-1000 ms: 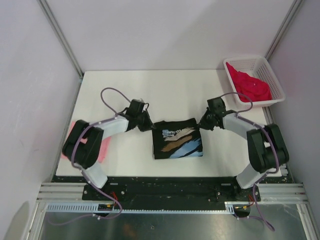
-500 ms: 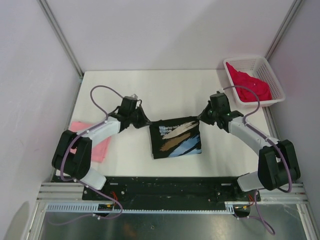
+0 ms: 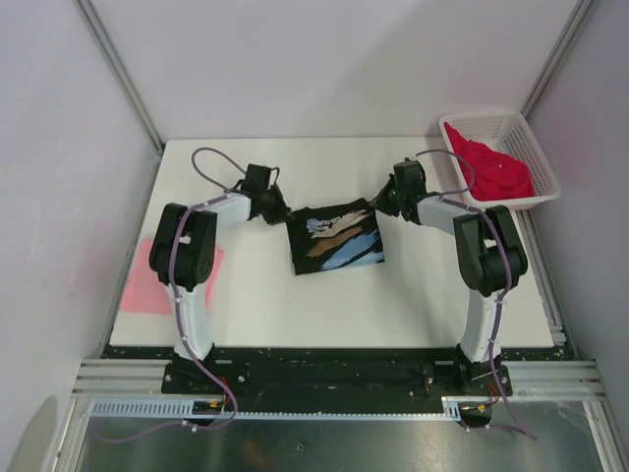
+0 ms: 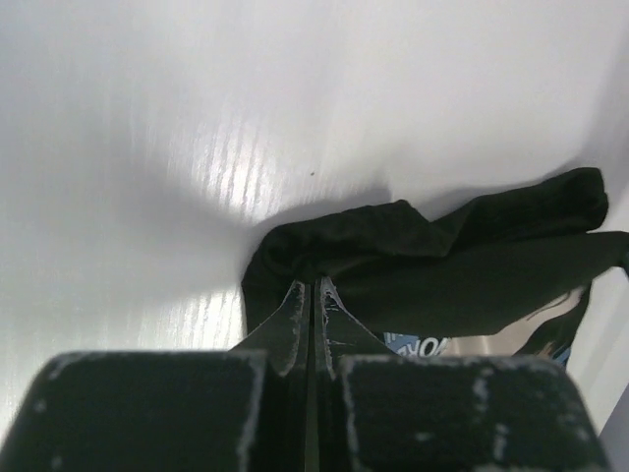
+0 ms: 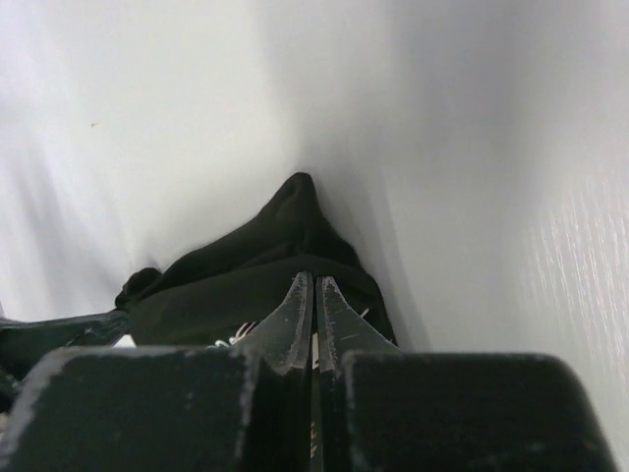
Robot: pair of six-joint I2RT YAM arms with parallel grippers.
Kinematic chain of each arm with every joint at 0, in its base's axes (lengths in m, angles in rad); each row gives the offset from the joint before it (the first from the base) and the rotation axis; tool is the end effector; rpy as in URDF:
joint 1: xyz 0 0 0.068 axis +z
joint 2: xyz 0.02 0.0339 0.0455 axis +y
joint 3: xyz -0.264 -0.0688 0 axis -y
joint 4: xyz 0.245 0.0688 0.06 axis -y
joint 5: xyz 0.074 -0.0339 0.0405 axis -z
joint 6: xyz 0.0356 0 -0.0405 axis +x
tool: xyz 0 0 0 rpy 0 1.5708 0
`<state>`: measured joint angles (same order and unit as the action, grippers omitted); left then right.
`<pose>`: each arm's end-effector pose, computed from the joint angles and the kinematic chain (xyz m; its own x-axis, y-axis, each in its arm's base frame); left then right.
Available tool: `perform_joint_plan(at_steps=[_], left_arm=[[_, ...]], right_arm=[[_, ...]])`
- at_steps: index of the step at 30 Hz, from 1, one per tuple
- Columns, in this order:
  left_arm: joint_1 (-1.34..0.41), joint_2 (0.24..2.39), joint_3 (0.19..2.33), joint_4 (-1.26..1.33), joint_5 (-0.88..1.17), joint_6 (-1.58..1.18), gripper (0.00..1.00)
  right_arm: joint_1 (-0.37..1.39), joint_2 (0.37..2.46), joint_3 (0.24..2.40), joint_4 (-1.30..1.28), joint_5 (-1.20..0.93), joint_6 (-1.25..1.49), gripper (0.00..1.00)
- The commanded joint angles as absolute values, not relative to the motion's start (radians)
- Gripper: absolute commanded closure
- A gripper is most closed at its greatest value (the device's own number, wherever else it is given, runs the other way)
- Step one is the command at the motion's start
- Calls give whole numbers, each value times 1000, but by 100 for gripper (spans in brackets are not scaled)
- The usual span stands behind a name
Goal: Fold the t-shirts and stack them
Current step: Fold the long partially folded tshirt into a neat square
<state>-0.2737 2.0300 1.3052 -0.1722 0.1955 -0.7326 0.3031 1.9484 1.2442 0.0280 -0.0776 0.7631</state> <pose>0.4104 -0.1224 0.1475 -0.8147 -0.4527 -0.3623 -0.2193 0.8190 -0.5302 0.4080 0.1305 0.1775 -0.6772 0.5102 -0.5301 0.1561 0.8037 0.5741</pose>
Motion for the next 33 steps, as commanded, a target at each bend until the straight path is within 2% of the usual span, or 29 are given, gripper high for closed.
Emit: perform_joint_plan(at_steps=[1,17,27,30,33], left_arm=[[-258,2007,1379,-174,173,-684,100],[-298,1930,1267,-142,213,-702,100],[-283,1777,1251,-143,180,-711,100],[-250,1808,1279,-144,175,-714,98],[-210,1917,1362,-144,191,-664,94]], right_arm=[[294,1991,1335,83,-100,768,100],[332,1884,1294,-113,-9,758,100],[334,1762,1292,-40,17,731,100],[328,1801,1306,94,-47,713,93],[323,1926,1408,106,-93,691,73]])
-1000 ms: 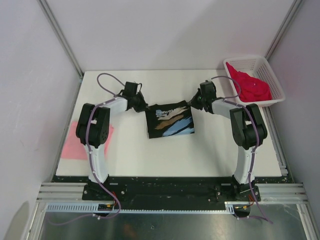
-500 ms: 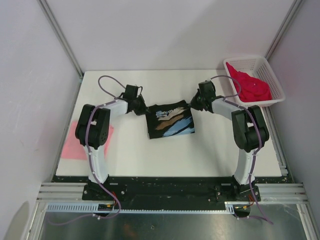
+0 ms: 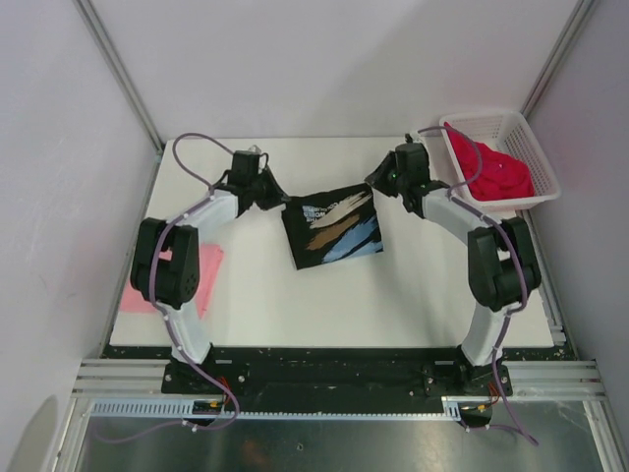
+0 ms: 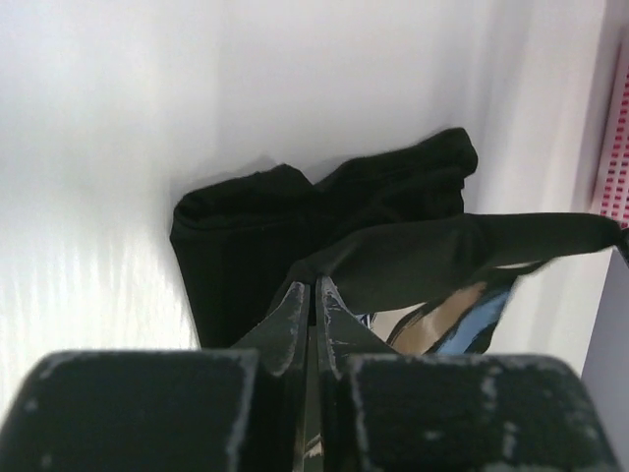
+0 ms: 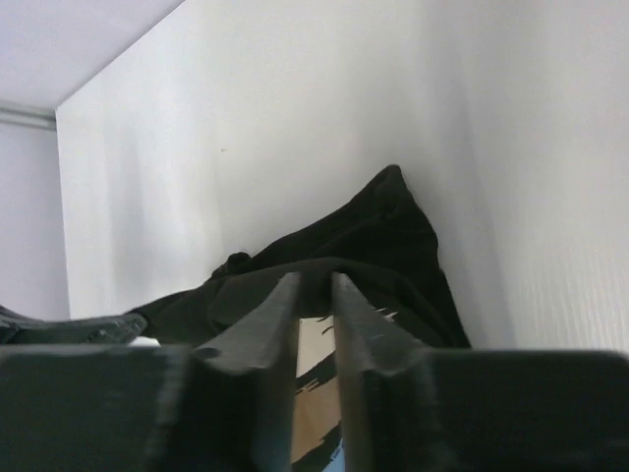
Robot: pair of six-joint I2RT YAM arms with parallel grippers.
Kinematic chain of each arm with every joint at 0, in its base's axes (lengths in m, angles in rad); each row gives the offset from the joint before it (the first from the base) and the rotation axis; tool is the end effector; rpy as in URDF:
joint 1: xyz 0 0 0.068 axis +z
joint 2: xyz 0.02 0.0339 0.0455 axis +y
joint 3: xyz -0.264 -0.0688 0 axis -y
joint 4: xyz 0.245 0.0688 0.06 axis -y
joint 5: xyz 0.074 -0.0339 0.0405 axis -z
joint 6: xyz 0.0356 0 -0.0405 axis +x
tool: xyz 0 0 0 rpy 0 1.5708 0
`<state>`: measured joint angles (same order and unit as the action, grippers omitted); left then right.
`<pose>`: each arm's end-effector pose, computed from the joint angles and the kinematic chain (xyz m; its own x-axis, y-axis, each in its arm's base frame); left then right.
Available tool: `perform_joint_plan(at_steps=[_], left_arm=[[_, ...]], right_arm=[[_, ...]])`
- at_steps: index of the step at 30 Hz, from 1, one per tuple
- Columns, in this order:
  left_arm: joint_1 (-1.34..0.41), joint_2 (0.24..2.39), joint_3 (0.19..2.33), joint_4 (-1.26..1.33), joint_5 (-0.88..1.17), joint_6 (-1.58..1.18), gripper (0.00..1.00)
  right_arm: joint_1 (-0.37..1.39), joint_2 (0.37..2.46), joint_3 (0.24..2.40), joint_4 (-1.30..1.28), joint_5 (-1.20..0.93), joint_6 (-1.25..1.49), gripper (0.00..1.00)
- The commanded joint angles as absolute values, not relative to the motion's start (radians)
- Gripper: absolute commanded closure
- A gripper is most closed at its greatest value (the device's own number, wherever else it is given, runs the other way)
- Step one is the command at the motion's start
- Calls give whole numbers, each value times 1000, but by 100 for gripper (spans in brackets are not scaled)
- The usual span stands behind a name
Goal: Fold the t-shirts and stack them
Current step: Fold the long partially folded tshirt into a neat square
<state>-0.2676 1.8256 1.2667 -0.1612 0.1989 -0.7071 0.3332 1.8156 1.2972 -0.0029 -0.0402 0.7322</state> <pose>0.3916 -0.1147 0.2181 -0.7450 -0.4561 -0.4869 -0.1072 0.8022 -0.5874 0.3979 0.1392 0.2458 -0.5905 0.5025 -0.6315 0.0471 0.8026 0.5946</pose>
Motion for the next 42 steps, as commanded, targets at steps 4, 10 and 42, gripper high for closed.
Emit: perform_joint_plan(at_steps=[4,10,42], left_arm=[[-143,2040,1421,-140,278,-664,54],[-90,1944,1414,-138,274,-657,29],[-223,2151,1467,-152,243,-741,91]], right_arm=[[310,2081,1634,-61,-152,669,53],[334,2095,1746,-251,-102,597,45],[367,2387,1936,-323,-144,624,59]])
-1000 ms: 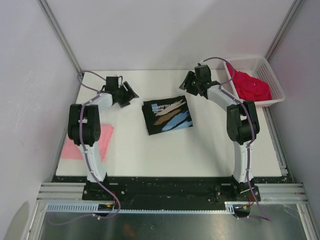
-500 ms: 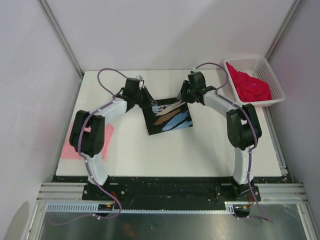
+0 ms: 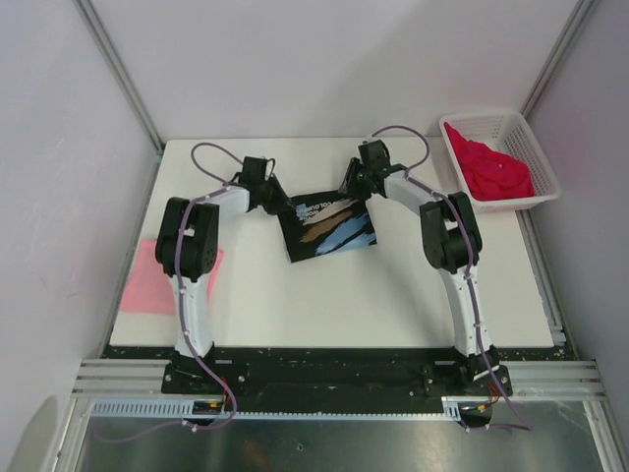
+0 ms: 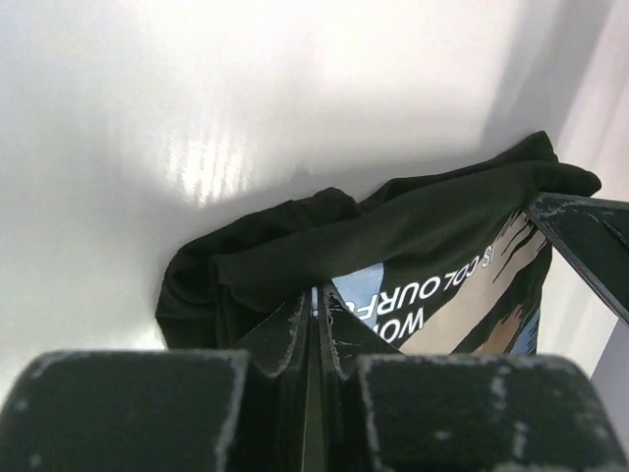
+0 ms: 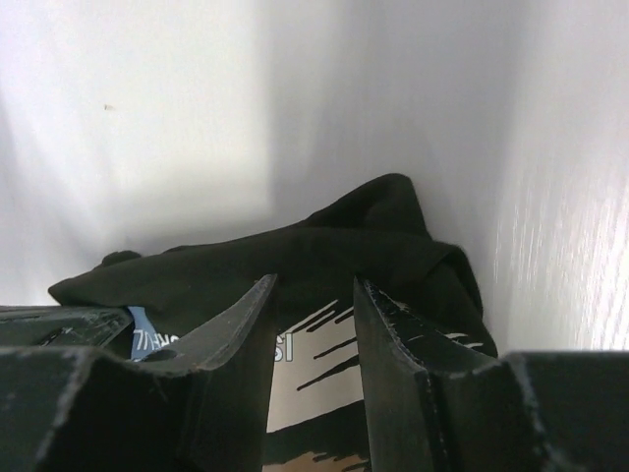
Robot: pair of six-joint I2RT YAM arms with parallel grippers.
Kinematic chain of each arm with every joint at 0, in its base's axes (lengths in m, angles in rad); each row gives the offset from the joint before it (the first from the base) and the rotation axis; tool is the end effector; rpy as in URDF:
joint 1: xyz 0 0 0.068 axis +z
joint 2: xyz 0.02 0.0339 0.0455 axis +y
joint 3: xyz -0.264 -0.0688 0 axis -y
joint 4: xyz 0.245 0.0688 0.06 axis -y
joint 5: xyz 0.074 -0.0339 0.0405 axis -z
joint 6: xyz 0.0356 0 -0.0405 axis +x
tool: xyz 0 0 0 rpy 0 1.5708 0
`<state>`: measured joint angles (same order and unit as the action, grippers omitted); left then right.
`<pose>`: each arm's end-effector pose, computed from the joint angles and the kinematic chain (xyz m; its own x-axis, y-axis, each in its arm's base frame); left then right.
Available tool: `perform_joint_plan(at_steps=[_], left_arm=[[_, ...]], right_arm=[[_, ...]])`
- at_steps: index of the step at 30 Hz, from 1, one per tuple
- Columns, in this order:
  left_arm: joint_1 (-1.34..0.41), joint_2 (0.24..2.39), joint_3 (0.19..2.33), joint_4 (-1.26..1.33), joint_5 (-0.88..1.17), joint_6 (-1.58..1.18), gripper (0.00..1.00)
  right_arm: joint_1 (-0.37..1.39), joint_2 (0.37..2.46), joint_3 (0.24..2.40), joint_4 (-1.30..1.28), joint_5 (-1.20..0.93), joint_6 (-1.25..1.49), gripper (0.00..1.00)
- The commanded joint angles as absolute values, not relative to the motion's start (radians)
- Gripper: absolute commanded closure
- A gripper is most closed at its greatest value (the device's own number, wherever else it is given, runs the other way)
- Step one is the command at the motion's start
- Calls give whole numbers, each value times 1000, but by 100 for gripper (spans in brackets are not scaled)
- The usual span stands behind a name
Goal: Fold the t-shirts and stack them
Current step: Fold the long partially folded tshirt into a neat square
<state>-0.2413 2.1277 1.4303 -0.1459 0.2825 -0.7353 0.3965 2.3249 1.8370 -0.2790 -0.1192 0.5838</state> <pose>0.4422 -0.1190 0.1455 -0.8125 -0.4635 -0.3535 -0.1828 0.7785 -0.6005 0.4817 0.2063 0.1682 -0.7890 0.2630 -0.5553 -0.0330 0.8843 0.4657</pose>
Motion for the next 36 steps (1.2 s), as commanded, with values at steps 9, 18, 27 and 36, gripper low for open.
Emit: perform_joint_plan(at_steps=[9,18,27,36], left_arm=[[-217,2140,1448,-156,276,-725,89],[-211,1931,1432,-233,261,-684,65],[-160,1512,1062,-319,44,-796,57],[52,1284,765,-385,-52,-742,53]], right_arm=[[309,2350,1834,-323,-167,678,58],[314,2161,1802,-445,-77,587,56],[475,1987,1617,-463,-6,507,52],[694,2009,1580,-470,121,438,50]])
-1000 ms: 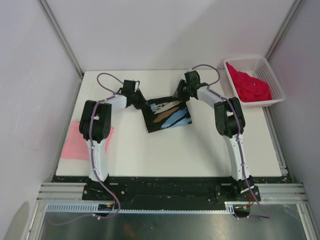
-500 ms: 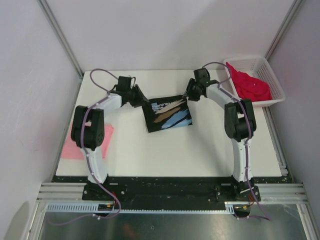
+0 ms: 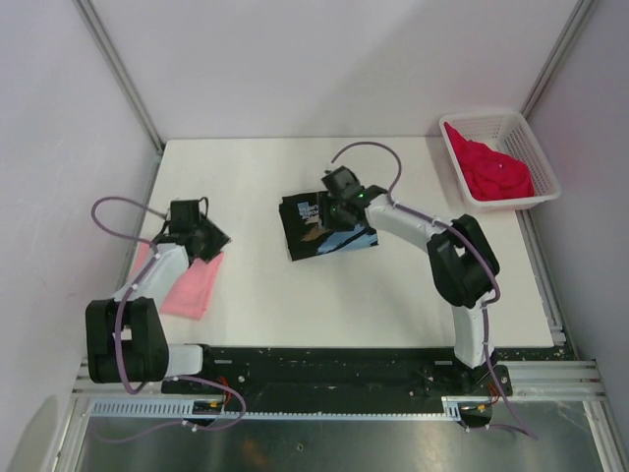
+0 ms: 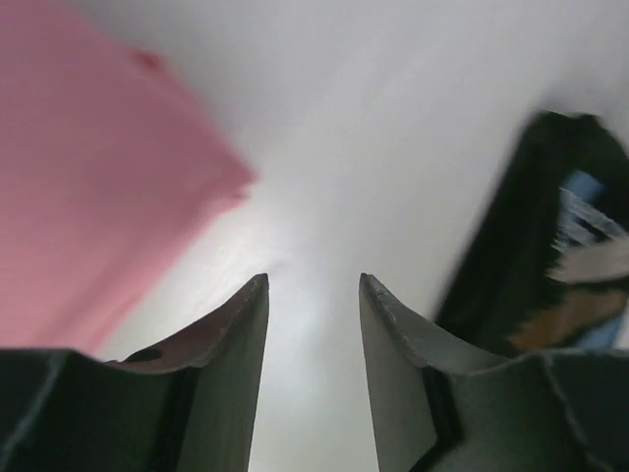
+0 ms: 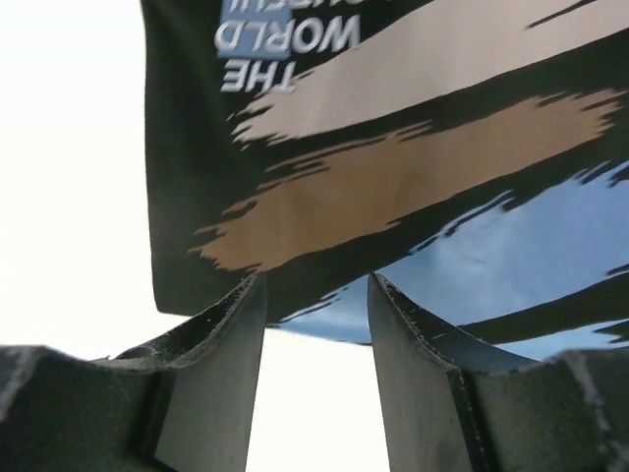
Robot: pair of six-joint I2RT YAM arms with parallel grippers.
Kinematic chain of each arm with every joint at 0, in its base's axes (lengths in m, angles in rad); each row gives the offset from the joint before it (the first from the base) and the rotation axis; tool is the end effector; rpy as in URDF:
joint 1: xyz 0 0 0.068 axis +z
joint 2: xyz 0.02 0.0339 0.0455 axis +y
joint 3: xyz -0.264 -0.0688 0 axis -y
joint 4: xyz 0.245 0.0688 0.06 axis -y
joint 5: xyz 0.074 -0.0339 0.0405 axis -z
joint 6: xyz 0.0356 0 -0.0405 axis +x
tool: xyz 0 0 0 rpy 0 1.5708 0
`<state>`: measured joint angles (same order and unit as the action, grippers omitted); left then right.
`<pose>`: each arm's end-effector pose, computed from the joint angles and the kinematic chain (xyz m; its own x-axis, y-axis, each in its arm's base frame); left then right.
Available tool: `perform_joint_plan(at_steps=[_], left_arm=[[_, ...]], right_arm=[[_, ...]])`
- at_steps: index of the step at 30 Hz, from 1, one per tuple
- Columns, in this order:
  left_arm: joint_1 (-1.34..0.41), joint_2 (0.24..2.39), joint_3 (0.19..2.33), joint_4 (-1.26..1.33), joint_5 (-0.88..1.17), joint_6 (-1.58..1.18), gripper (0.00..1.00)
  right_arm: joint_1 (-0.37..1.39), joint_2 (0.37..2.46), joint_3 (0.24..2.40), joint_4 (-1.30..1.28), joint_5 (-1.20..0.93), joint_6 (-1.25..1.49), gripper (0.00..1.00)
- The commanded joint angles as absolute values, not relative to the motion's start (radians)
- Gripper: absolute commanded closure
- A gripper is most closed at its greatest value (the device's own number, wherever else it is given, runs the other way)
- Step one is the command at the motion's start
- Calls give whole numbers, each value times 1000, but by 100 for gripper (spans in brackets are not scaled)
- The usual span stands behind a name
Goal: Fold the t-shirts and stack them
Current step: Fold the long partially folded tshirt into a neat square
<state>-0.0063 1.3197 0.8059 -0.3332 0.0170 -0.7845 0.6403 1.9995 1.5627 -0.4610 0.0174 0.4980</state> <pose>0.2698 -0.0023 0.2189 -0.5427 -0.7030 -0.4597 -0.5169 0.7109 -0.4769 0.3576 0.2656 0.2186 -0.8321 -0.0243 -0.5541 -0.2176 0.9333 0.2858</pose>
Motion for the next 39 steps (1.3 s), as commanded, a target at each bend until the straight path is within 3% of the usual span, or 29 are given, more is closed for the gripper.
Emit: perform_joint_plan(at_steps=[1,18,28,39], left_arm=[[58,1283,763,-396,-61,-725,51],[51,1394,835,-455,-213,-618,48],[-49,1572,980,-532,-298,-533,48],[-102,1674,1019,-576,-401,-538,51]], right_arm=[[714,2019,1587,-477,146,430,49],[738,2158,1596,-543,291,425,41],[674,2049,1400,-501,221,489,41],[667,1965,1332,-494,181,506,42]])
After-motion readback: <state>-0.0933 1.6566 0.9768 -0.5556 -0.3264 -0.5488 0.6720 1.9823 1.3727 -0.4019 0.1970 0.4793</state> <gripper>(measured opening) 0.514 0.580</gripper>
